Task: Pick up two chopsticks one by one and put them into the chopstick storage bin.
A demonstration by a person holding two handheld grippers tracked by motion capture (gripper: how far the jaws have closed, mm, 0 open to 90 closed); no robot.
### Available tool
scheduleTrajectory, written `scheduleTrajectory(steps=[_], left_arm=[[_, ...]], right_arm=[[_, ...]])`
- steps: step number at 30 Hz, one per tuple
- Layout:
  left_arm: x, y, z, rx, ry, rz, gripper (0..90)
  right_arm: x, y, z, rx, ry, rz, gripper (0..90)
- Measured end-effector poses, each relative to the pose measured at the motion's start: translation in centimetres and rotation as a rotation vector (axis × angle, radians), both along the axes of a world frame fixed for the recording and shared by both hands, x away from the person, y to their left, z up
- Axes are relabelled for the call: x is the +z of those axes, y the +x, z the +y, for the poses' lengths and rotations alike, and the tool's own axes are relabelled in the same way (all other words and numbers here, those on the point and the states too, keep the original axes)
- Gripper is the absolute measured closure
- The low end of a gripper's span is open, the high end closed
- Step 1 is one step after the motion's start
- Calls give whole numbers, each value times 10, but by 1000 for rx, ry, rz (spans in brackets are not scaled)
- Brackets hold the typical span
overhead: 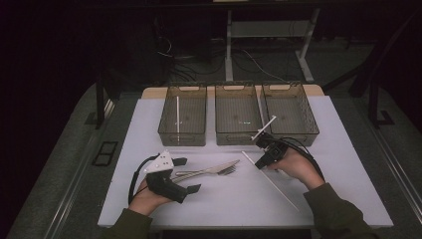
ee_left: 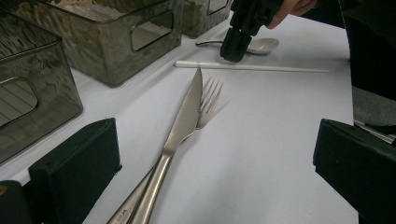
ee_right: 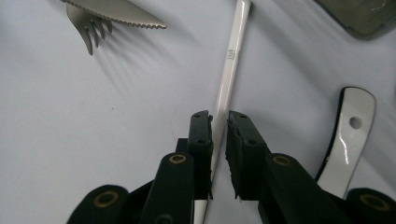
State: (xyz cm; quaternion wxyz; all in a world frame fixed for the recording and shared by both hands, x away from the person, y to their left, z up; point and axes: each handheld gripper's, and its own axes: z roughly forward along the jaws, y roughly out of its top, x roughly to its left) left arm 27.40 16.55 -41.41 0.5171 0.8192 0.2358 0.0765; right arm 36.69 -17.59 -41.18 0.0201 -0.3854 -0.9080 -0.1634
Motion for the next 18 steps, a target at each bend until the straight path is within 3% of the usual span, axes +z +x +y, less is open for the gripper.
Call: scheduleTrajectory(steps=[5, 18], left_arm=[[0, 0, 0, 0, -2, 1, 0], [0, 0, 0, -3, -2, 0, 0]], right_arm=[[-4, 1, 4, 5, -18, 23, 803], [-8, 3, 10, 2, -59, 29, 791]])
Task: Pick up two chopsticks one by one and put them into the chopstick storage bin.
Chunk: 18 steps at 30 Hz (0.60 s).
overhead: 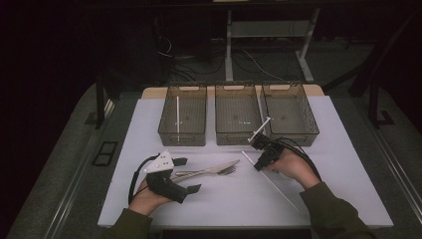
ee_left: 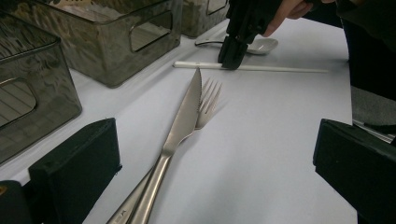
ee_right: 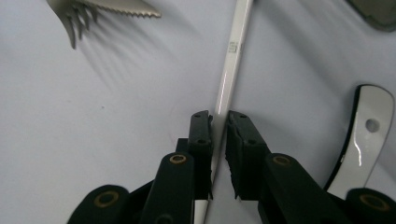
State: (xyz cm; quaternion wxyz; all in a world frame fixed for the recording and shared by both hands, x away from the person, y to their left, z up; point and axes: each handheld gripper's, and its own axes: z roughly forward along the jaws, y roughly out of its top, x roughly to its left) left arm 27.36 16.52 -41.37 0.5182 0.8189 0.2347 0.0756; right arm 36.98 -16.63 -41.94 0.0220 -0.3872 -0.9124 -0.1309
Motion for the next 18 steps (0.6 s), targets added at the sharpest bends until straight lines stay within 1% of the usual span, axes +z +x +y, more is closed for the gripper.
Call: scheduleTrajectory(steps=[9, 13, 18], left_arm=[[0, 0, -1, -2, 1, 0, 0], [0, 0, 0, -1, 0, 0, 0], [0, 0, 0, -2, 1, 0, 0]], right_arm=[[-1, -2, 5, 0, -36, -10, 796], [-1, -1, 5, -6, -43, -10, 830], [-1, -2, 8, 5, -69, -17, 833]])
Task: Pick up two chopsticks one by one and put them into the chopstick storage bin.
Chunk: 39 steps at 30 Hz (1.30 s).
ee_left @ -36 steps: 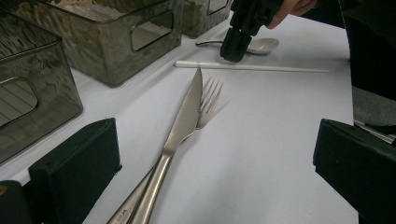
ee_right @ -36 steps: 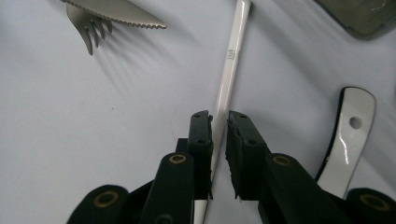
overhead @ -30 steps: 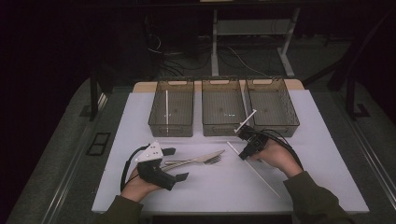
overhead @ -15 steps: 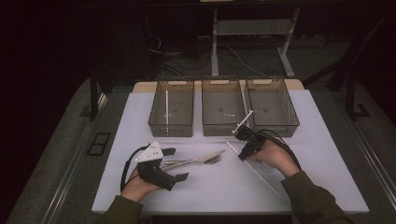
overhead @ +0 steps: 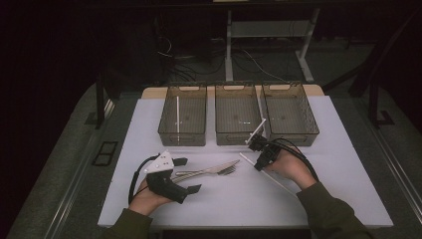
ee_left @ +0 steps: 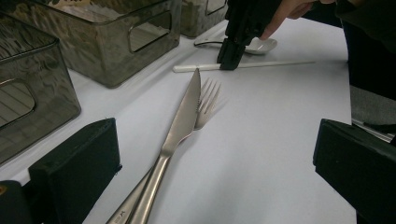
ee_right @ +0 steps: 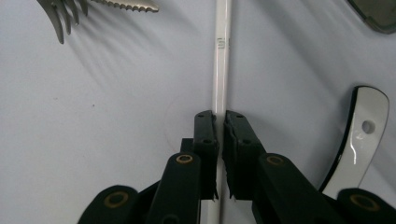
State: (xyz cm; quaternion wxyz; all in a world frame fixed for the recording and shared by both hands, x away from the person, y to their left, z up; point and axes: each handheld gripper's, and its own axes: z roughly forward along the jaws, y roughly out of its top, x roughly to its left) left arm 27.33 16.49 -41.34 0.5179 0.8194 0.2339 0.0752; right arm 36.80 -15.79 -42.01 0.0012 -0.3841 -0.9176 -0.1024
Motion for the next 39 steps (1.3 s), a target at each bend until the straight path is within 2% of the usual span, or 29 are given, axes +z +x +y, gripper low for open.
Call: scheduleTrajectory(steps=[6, 17, 25, 31, 39], left_arm=[[0, 0, 1, -1, -1, -1, 0], [0, 0, 0, -2, 0, -4, 0], [0, 1, 1, -2, 1, -5, 0], [0, 1, 1, 2, -1, 1, 0], [0, 1, 0, 1, 1, -3, 0]], right_arm=[[2, 1, -5, -10, 24, -6, 835], [24, 3, -28, -32, 207, -14, 835], [41, 3, -40, -47, 340, -56, 835], [52, 3, -48, -64, 433, -106, 834], [68, 5, -46, -74, 517, -164, 834]])
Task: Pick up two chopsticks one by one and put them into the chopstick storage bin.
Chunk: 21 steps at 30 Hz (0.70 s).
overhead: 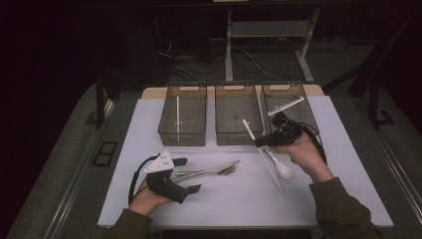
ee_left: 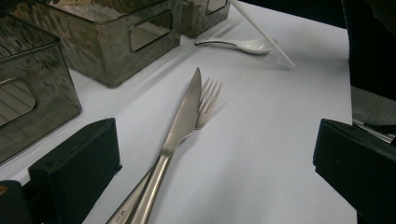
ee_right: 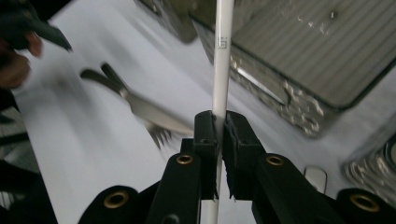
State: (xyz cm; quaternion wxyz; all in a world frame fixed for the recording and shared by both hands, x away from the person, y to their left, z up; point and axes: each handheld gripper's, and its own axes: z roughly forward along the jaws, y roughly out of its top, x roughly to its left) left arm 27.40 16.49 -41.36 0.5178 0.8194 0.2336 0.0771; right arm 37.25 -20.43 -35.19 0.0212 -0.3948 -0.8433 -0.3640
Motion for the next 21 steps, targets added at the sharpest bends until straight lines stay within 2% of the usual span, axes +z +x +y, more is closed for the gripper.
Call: scheduleTrajectory(steps=[4, 10, 21], left_arm=[[0, 0, 0, -1, 0, 0, 0], [0, 0, 1, 2, -3, 3, 0], [1, -1, 0, 1, -10, 4, 0]], right_arm=[[9, 5, 3, -21, 61, -24, 834], [22, 20, 12, -67, 149, -65, 834], [48, 41, 39, -101, 204, -131, 834]])
